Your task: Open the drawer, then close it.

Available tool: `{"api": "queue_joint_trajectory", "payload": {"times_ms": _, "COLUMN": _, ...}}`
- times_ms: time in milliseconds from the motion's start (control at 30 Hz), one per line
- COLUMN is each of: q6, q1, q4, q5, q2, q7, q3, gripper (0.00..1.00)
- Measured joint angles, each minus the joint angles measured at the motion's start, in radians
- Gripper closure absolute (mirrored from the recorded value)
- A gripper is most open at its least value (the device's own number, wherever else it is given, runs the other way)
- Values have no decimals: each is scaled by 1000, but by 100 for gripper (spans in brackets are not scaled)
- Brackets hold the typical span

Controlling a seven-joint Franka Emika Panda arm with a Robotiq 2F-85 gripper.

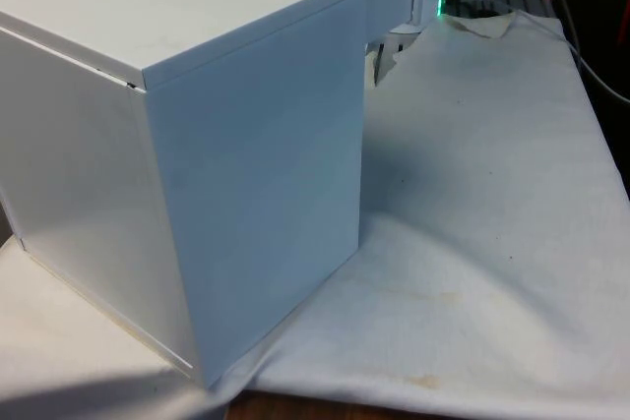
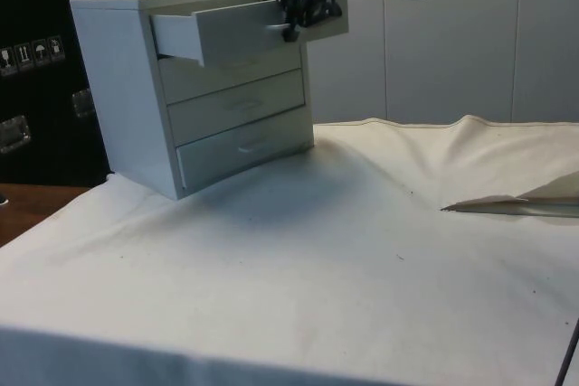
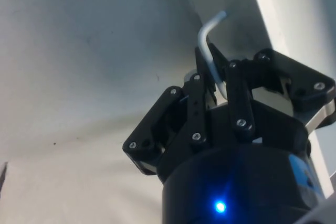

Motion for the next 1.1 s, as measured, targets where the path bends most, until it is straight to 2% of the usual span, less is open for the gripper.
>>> {"api": "queue_joint_trajectory", "payload": {"times_ms": 567, "q6": -4, "q1": -8, "q4": -74, "q5": -25, "q2": -90, "q7": -6, "q3": 0, "gripper": 100}}
{"api": "queue_joint_trajectory", "payload": {"times_ms": 867, "q6": -4, "q1": -9, "q4": -90, "q5": -32, "q2": -109, "q7": 2, "q3": 2, "gripper": 100}}
{"api": "queue_joint_trajectory", "payload": {"times_ms": 933, "q6": -4, "q1": -9, "q4": -90, "q5": -32, "q2": -109, "q7": 4, "q3": 4, "gripper": 97}}
{"api": "queue_joint_trajectory", "payload": {"times_ms": 1000, "q6": -4, "q1": -9, "q4": -93, "q5": -32, "q2": -109, "q7": 10, "q3": 8, "gripper": 88}}
{"api": "queue_joint_trajectory", "payload": {"times_ms": 1067, "q6": -4, "q1": -9, "q4": -97, "q5": -32, "q2": -111, "q7": 17, "q3": 12, "gripper": 78}}
{"api": "queue_joint_trajectory", "payload": {"times_ms": 1100, "q6": -4, "q1": -9, "q4": -98, "q5": -32, "q2": -111, "q7": 18, "q3": 12, "gripper": 68}}
